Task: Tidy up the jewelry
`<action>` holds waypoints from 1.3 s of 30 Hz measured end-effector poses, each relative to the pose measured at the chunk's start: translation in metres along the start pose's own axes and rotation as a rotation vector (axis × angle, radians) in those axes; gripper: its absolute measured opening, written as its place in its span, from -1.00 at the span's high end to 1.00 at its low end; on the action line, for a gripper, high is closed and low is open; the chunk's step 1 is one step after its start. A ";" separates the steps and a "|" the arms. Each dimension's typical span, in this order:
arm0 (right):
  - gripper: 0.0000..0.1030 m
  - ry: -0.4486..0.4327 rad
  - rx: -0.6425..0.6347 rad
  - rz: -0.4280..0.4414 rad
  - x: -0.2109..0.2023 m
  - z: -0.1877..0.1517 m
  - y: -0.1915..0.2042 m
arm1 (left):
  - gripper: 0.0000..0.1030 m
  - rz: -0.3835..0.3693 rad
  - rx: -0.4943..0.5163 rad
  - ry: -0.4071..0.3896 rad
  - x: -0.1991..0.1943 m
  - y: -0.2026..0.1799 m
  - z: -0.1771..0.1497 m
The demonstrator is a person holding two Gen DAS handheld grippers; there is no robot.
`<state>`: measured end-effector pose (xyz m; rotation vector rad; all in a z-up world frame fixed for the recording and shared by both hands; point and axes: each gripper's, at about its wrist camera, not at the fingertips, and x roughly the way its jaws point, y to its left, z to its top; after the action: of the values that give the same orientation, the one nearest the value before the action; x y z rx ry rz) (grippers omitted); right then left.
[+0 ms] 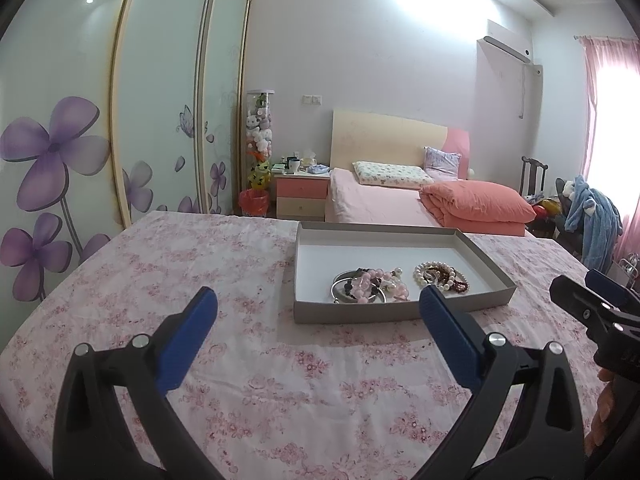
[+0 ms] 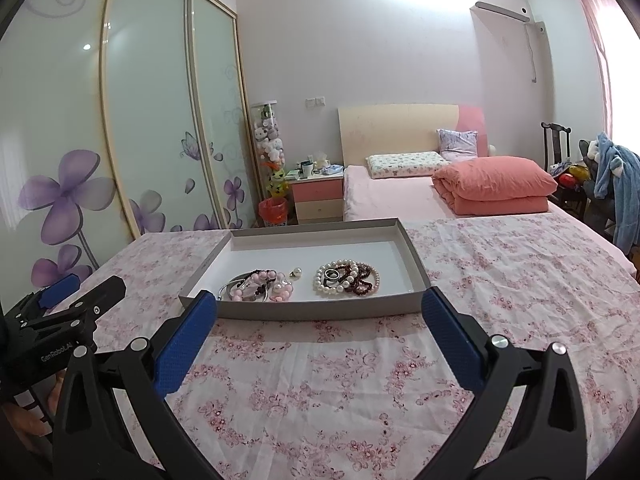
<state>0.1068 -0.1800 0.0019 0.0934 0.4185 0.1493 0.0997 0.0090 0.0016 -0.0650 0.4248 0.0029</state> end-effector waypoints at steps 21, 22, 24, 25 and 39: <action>-0.97 0.009 0.010 -0.005 0.002 0.001 -0.004 | -0.92 -0.004 0.000 0.000 0.000 -0.002 0.001; -0.97 0.009 0.011 -0.005 0.002 0.001 -0.004 | -0.92 -0.002 0.001 -0.001 -0.001 -0.002 0.001; -0.97 0.009 0.012 -0.007 0.003 0.000 -0.004 | -0.92 0.002 0.004 0.000 -0.001 -0.003 0.000; -0.97 0.009 0.013 -0.007 0.003 -0.001 -0.004 | -0.92 0.001 0.005 0.001 0.000 -0.003 0.000; -0.97 0.015 0.020 -0.005 0.006 -0.004 -0.006 | -0.92 0.011 0.009 0.003 0.002 -0.004 0.000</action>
<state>0.1111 -0.1848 -0.0043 0.1113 0.4354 0.1405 0.1017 0.0050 0.0009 -0.0536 0.4278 0.0117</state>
